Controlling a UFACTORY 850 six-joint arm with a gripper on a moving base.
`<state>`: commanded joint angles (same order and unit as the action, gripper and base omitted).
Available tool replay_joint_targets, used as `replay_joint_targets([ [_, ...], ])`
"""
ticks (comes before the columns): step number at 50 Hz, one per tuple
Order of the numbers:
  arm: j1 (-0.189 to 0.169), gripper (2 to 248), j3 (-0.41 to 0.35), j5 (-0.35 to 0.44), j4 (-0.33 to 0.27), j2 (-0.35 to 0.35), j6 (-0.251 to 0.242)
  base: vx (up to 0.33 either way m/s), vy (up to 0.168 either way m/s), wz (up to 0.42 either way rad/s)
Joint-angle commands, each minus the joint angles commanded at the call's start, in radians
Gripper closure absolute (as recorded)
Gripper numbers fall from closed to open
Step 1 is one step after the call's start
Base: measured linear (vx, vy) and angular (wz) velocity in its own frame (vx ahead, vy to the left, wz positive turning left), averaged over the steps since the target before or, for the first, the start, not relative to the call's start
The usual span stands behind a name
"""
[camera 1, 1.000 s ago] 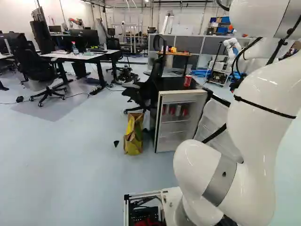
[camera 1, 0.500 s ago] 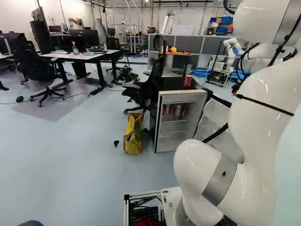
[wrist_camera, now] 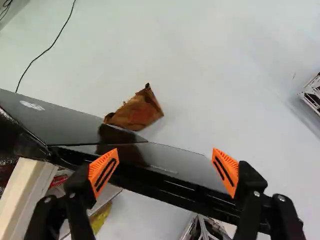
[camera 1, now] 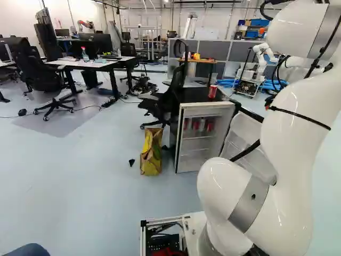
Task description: Grab a drink from the fridge
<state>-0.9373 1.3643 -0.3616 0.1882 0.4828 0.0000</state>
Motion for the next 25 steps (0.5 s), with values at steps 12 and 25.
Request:
replay_joint_targets([
  [12, -0.008, 3, 0.072, -0.011, 0.000, 0.054, 0.000, 0.000, 0.000, 0.000],
  [25, -0.010, 3, 0.156, -0.045, 0.000, 0.115, 0.000, 0.000, 0.000, 0.000],
])
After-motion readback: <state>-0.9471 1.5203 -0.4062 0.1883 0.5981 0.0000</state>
